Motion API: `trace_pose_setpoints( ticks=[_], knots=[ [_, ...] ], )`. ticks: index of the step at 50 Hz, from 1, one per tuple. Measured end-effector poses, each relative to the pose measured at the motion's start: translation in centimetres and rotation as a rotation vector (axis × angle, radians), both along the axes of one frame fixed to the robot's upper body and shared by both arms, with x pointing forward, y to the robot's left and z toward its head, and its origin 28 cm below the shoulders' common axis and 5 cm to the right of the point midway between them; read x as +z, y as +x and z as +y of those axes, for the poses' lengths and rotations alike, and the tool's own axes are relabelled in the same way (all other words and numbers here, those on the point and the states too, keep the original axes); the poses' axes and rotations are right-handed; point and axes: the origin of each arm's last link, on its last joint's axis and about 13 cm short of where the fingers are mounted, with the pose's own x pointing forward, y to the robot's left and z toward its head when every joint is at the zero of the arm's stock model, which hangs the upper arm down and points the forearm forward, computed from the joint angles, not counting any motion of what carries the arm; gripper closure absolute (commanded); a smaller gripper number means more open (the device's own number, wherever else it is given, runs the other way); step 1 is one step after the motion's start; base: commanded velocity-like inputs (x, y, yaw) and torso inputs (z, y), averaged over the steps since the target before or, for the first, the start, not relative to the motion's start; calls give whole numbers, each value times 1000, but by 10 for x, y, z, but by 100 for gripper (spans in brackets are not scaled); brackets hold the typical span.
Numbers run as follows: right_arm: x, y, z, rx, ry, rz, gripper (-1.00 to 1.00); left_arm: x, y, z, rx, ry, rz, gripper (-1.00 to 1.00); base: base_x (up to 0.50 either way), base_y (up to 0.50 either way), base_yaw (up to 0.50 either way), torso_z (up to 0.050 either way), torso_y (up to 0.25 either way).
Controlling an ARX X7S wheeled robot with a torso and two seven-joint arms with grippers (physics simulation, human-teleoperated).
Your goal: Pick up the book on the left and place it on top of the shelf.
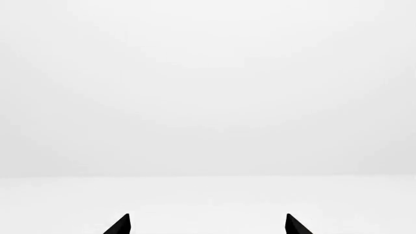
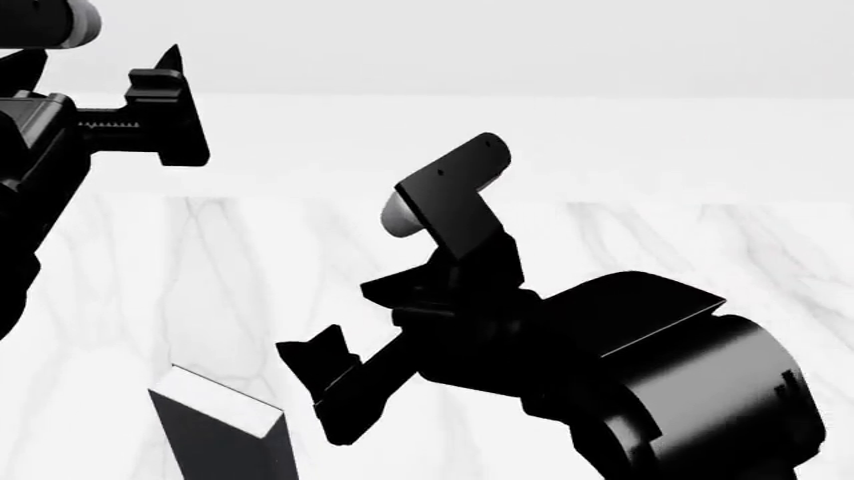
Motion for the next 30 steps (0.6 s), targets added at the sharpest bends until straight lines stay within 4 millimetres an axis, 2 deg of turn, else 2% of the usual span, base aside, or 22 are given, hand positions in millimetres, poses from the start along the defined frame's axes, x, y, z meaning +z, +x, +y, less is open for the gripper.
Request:
trace_pose_setpoints(
  ticks=[30],
  knots=[
    [-38,42,43,88,21,69,-100,0,-1,0,5,5,-1,-100,0,0,0,0,0]
  ],
)
